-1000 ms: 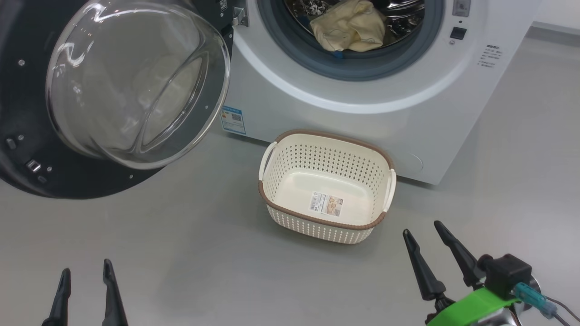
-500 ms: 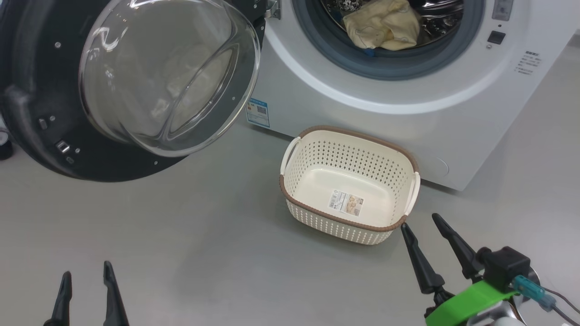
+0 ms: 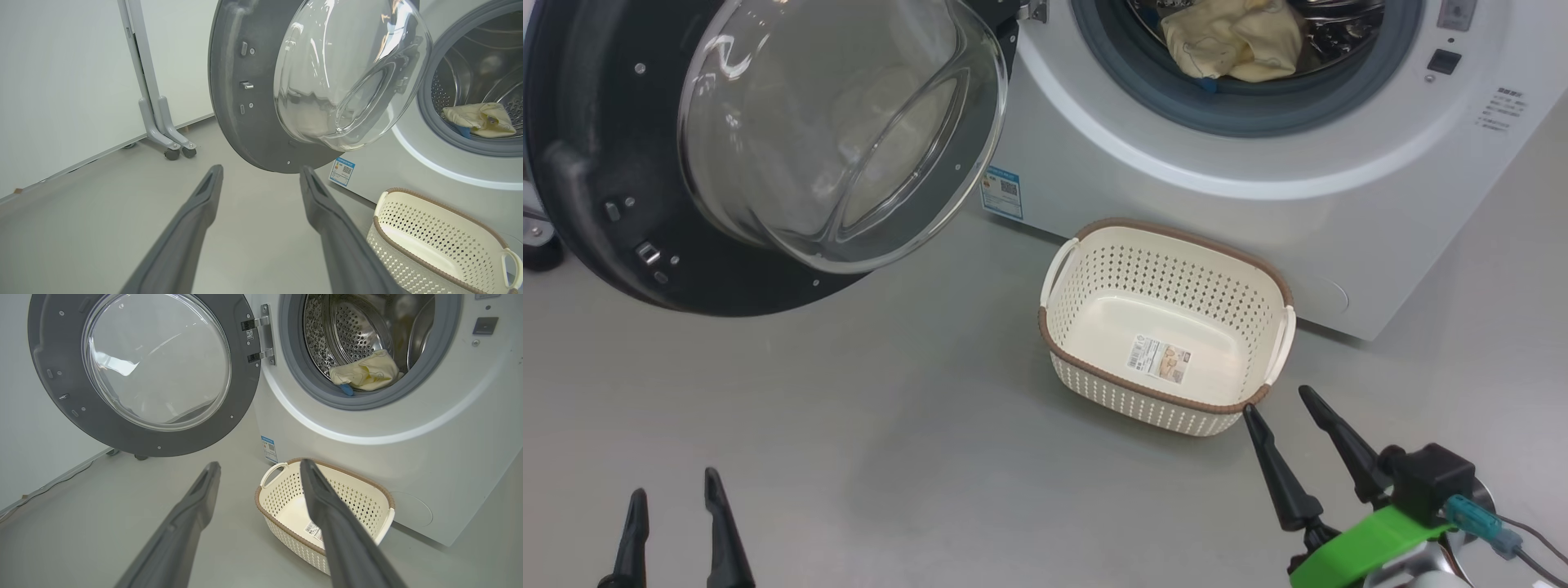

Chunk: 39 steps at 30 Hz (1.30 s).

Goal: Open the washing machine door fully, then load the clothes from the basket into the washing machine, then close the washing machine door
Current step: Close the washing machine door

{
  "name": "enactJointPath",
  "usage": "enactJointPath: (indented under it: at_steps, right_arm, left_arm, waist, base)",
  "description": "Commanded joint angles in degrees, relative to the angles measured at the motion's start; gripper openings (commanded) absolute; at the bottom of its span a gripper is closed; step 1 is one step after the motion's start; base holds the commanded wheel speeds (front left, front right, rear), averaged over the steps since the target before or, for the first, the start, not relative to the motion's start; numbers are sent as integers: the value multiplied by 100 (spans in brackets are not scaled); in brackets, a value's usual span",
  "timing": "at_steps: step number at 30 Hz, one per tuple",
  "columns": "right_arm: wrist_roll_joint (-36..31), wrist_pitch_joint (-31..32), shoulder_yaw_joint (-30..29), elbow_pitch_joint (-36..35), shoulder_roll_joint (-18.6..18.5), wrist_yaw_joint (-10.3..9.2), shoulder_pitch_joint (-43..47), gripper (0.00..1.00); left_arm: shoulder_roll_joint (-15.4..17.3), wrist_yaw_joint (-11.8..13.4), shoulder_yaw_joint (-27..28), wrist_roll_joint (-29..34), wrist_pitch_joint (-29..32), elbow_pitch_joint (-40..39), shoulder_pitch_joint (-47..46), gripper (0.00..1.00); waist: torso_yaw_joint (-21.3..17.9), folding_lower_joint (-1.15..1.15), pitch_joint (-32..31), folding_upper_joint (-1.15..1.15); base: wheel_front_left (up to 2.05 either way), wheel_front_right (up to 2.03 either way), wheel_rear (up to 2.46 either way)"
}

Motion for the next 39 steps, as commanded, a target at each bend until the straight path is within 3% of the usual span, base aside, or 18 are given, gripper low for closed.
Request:
enactJointPath:
  at_steps: [1, 6, 7, 8, 13, 20, 28, 39]
  right_arm:
    - [-53, 0, 95, -194, -121, 3, -290, 100]
    - [-41, 13, 119, -193, -130, 3, -316, 100]
    - [-39, 13, 122, -192, -129, 3, -322, 100]
    - [-37, 13, 122, -191, -127, 3, -326, 100]
    - [-30, 10, 110, -190, -119, 3, -325, 100]
    - [-24, 15, 94, -199, -126, 3, -325, 100]
    - [-13, 68, 146, -238, -135, 3, -341, 100]
    - [-8, 144, 160, -325, -212, 3, -356, 100]
  left_arm:
    - [25, 209, 273, 71, -81, -177, -244, 100]
    - [-70, 130, 374, 69, -81, -196, -250, 100]
    - [-102, 105, 410, 47, -81, -210, -255, 38]
    - [-122, 69, 443, 42, -81, -231, -264, 0]
    - [-489, -215, 981, -572, -82, -388, -359, 0]
    - [-541, -749, 1897, -1404, -82, -277, -701, 0]
    - [47, -1084, 2869, -2751, 298, 221, -1779, 0]
    - [1103, -1352, 3534, -3846, 884, 1321, -3324, 0]
  waist:
    - [-2, 0, 7, 0]
    - [-40, 0, 29, 0]
    - [-51, 0, 32, 0]
    - [-61, 0, 36, 0]
    - [-90, 0, 52, 0]
    - [-103, 0, 58, 0]
    - [-148, 0, 45, 0]
    - [-301, 0, 117, 0]
  base:
    - [0, 0, 0]
    - [0, 0, 0]
    - [0, 0, 0]
    - [0, 0, 0]
    - [0, 0, 0]
    - [0, 0, 0]
    - [0, 0, 0]
    - [0, 0, 0]
